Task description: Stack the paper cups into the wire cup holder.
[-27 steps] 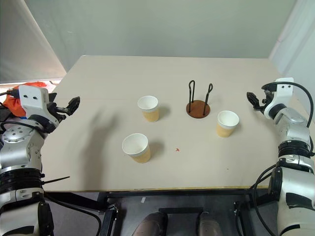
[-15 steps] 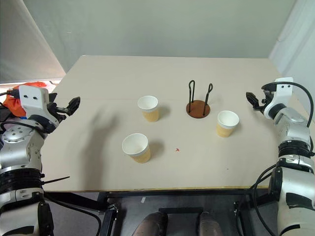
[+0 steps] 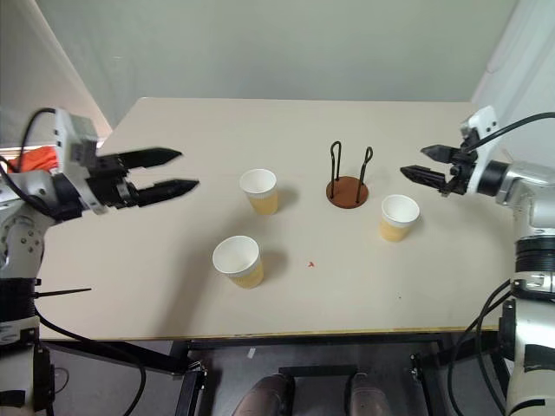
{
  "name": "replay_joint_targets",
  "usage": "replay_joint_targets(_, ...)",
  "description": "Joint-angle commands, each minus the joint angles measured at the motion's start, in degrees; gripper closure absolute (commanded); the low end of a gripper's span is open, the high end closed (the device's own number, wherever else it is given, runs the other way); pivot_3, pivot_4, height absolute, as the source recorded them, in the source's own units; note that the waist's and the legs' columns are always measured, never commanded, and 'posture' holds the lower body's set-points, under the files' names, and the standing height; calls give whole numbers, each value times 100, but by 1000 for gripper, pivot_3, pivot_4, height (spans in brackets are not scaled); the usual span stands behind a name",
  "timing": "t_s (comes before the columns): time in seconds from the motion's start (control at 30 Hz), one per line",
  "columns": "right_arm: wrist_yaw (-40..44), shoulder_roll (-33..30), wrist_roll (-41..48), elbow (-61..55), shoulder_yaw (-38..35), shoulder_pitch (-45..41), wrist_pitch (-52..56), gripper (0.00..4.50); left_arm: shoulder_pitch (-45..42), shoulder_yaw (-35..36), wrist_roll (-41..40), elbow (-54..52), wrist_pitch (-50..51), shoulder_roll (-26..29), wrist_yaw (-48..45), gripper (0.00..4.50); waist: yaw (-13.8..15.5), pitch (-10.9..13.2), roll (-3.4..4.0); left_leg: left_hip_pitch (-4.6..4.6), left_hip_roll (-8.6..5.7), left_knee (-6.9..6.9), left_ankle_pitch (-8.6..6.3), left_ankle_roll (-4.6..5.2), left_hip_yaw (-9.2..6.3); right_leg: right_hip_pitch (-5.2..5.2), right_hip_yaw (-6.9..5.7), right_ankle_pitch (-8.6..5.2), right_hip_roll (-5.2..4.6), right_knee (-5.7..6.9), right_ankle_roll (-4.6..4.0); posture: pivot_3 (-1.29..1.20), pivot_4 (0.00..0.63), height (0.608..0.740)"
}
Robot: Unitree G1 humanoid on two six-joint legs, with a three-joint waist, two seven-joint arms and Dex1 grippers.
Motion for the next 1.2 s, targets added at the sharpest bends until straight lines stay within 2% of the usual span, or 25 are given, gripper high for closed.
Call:
replay_joint_targets(0.03, -108, 213, -17, -4, 119, -350, 133, 406, -101, -135, -155, -338, 163, 36, -299, 562, -13, 0, 1, -1, 0, 0, 4, 1, 0, -3, 1, 0, 0, 3, 0, 0, 150, 740)
replay_joint_targets(0.23, -418, 773, -81, 384, 266, -789, 561, 406, -140, -226, -165, -545, 256, -47, -248, 562, -26, 1, 2, 3, 7, -2, 13, 2, 0, -9, 0, 0, 1, 16, -1, 0, 150, 740)
replay_joint_targets(0.4, -787, 1187, -421, 710, 549, -898, 493, 406, 98, -134, -222, -883, 338, -31, -160, 562, -26, 1, 2, -1, 4, -2, 8, 7, 0, -8, 0, -3, 0, 9, -5, 0, 150, 740)
replay_joint_targets(0.57, -1205, 1413, -668, 1218, 599, -1045, 344, 406, 417, -38, -289, -1248, 452, -4, -15, 562, -5, 2, 3, -8, 5, -4, 4, 6, -2, -14, -3, -7, -1, 10, -12, 0, 150, 740)
replay_joint_targets(1.0, -1506, 1899, -776, 2476, 437, -1760, -435, 406, 817, 149, -299, -1646, 607, 72, 281, 562, -19, 2, 4, -4, 7, -4, -2, -7, -2, -18, -1, -11, 0, 18, -19, 0, 150, 740)
replay_joint_targets(1.1, -1525, 1947, -812, 2606, 439, -1828, -546, 968, 830, 148, -288, -1674, 614, 83, 347, 521, -17, 2, 4, -4, 7, -4, -6, -9, -2, -18, -2, -14, 0, 16, -24, 0, 150, 740)
replay_joint_targets(1.2, -1487, 1954, -832, 2662, 442, -1841, -597, 1979, 845, 152, -290, -1699, 623, 96, 377, 521, -10, 2, 4, -6, 7, -4, -9, -7, -2, -17, -2, -16, -1, 15, -27, 0, 150, 740)
